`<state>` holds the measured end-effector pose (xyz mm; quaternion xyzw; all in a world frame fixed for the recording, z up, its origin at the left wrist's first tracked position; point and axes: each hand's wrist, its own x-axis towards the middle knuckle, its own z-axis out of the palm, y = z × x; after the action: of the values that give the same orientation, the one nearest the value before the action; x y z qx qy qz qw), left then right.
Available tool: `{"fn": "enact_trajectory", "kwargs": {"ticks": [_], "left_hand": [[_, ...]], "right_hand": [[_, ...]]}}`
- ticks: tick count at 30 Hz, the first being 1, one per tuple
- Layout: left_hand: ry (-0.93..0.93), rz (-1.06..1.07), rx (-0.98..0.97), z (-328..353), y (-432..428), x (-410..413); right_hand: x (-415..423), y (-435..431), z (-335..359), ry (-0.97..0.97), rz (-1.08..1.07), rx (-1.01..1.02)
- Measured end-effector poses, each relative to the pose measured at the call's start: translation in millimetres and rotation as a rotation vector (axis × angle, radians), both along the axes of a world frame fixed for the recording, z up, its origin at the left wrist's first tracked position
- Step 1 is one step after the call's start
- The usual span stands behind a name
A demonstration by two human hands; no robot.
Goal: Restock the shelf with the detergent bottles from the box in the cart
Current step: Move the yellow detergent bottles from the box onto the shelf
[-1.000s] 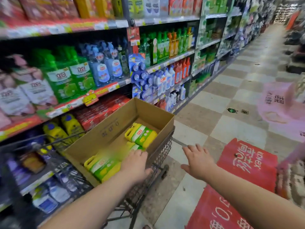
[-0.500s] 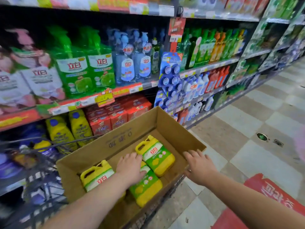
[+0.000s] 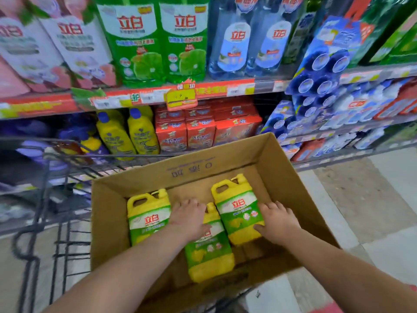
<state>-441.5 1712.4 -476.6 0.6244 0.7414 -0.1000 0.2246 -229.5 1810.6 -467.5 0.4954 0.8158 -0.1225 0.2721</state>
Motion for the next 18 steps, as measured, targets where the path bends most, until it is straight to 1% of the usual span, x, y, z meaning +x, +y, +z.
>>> {"fn": "enact_trajectory", "kwargs": {"ticks": [4,6,10,14,16,18], "left_hand": [[-0.023,0.104,-0.067,-23,30,16],[-0.083,0.182,-0.119,-40,46,26],[-0.269,0.432,-0.188,-76,73,45],[-0.584,0.777,-0.125,-110,85,57],[-0.642,0.871,-0.091,-124,89,61],[-0.633,0.937,-0.061,-136,93,63]], "right_hand": [[-8,42,-26,0.002,0.036,-0.087],[-9,58,-42,0.051,-0.011,-0.144],[-5,81,-80,0.170,-0.184,-0.271],[-3,92,-116,0.268,-0.383,-0.386],[-5,95,-131,0.327,-0.477,-0.424],[-7,98,-143,0.377,-0.557,-0.434]]}}
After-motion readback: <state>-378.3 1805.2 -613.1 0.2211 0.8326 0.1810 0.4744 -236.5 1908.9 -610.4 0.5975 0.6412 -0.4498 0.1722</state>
